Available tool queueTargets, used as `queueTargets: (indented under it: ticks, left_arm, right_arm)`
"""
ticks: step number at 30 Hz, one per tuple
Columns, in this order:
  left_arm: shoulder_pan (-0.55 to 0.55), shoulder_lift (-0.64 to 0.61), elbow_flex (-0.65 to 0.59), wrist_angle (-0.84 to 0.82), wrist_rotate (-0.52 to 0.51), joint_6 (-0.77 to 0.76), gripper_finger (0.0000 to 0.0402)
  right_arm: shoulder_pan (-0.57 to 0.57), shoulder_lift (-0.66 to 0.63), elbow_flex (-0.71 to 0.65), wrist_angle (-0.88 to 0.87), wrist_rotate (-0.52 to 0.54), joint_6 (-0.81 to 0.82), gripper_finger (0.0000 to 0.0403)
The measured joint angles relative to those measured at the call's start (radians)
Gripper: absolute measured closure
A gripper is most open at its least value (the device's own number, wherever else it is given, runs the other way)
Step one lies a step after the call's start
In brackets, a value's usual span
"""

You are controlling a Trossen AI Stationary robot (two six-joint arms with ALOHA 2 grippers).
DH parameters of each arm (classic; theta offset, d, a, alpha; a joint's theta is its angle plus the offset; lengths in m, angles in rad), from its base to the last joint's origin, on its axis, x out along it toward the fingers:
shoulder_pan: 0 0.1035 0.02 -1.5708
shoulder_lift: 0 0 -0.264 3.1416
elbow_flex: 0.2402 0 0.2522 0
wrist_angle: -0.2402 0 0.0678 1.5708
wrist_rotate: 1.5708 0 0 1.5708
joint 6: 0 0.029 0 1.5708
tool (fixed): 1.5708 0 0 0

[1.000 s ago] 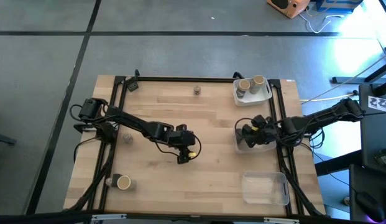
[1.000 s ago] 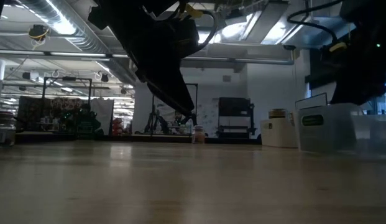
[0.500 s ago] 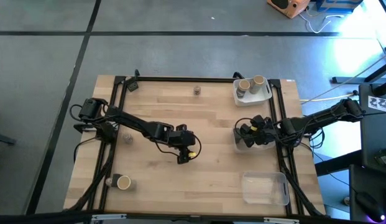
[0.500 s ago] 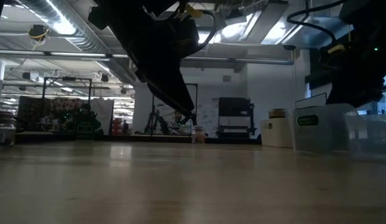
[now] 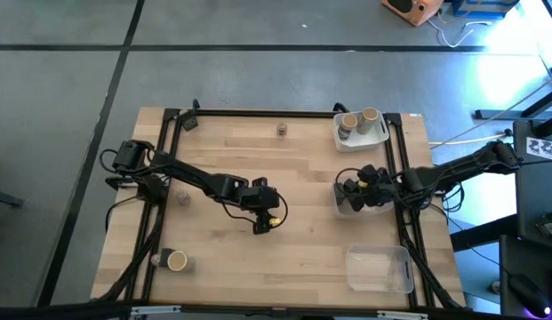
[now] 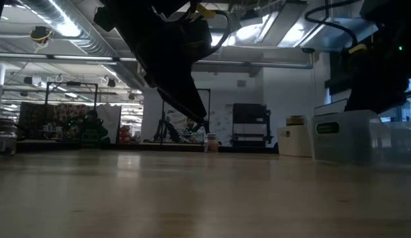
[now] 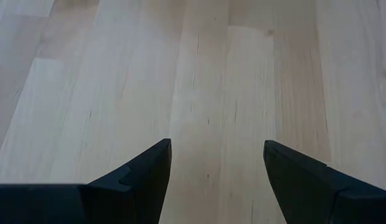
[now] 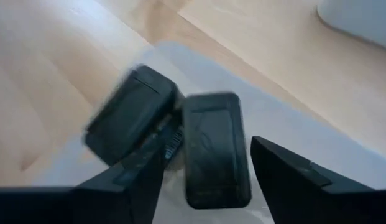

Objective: Sort spices by type
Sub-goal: Put the top right black seasoning container into the top transparent bin

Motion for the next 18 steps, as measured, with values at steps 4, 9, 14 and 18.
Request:
queueTargets:
  ticks: [4, 9, 14, 18]
  left_arm:
    - [0.0, 0.0, 0.0, 0.0, 0.0, 0.0, 0.0163]
    - [0.0, 0.0, 0.0, 0.0, 0.0, 0.0, 0.0163]
    - [0.0, 0.0, 0.0, 0.0, 0.0, 0.0, 0.0163]
    - [0.0, 0.0, 0.0, 0.001, 0.0, 0.006, 0.0163]
  right_arm:
    - [0.0, -0.003, 0.073, -0.066, -0.001, -0.041, 0.0162]
    - [0.0, -0.003, 0.172, -0.268, -0.017, -0.06, 0.0162]
    - [0.0, -0.003, 0.185, -0.411, -0.008, -0.03, 0.0162]
    - [0.0, 0.008, 0.144, -0.419, 0.01, -0.004, 0.0162]
